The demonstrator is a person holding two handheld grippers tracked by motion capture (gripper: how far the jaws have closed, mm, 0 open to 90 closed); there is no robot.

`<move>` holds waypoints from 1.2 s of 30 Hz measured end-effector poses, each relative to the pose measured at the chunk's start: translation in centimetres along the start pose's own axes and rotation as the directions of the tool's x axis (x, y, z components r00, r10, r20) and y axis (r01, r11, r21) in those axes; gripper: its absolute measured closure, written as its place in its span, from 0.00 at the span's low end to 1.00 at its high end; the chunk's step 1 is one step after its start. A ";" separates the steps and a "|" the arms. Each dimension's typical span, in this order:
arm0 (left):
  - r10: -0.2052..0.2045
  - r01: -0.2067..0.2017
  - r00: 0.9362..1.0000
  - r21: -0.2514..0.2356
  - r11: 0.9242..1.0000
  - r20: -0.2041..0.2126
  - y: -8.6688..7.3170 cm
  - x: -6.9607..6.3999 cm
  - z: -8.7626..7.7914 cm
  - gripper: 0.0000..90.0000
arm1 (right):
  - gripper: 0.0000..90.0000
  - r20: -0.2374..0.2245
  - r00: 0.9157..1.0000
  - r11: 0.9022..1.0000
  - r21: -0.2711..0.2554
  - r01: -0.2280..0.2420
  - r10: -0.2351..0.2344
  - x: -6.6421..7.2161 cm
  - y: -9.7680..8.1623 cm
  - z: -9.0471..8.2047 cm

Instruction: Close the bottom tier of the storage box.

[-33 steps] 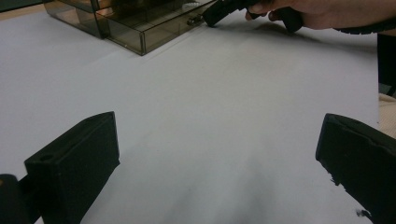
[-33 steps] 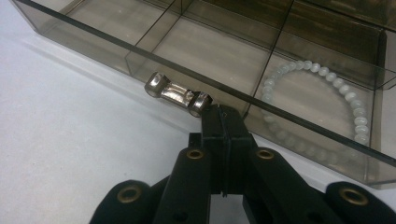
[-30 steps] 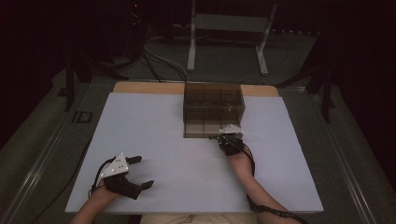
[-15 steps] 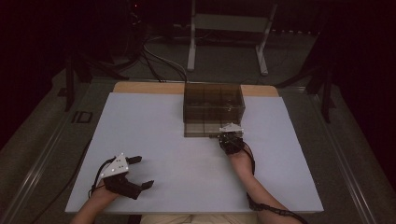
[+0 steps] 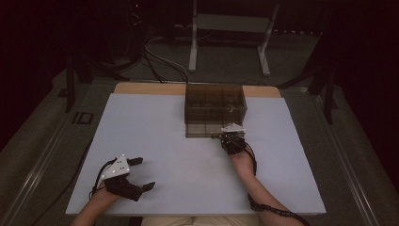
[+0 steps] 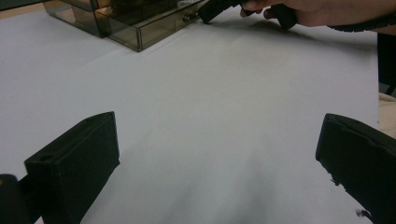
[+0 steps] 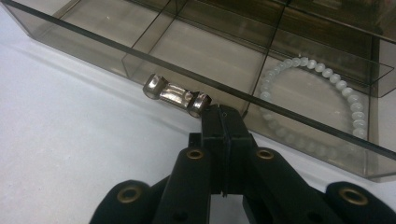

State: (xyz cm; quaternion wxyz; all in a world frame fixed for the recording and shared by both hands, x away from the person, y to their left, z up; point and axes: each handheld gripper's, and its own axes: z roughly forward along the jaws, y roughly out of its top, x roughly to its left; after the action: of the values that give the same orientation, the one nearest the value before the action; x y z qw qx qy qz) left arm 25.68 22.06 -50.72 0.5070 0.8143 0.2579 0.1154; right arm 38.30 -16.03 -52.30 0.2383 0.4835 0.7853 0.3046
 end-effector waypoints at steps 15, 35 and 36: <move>0.000 0.000 1.000 0.002 1.000 0.000 0.0 0.0 0.0 0.01 | 1.00 0.010 1.000 1.000 -0.001 -0.004 0.004 -0.3 0.4 0.2; 0.002 -0.002 1.000 0.000 1.000 0.002 0.0 0.0 0.0 0.01 | 1.00 0.019 1.000 1.000 0.003 -0.007 0.007 -0.4 1.0 0.7; 0.001 -0.001 1.000 0.000 1.000 0.001 0.0 0.0 0.0 0.01 | 1.00 0.019 1.000 1.000 0.003 -0.008 0.008 -0.5 1.1 0.7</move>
State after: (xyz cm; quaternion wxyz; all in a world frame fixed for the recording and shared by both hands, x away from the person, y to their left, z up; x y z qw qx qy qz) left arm 25.64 22.08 -50.69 0.5072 0.8145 0.2571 0.1152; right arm 39.63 -15.91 -52.02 0.2438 0.4898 0.7815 0.2998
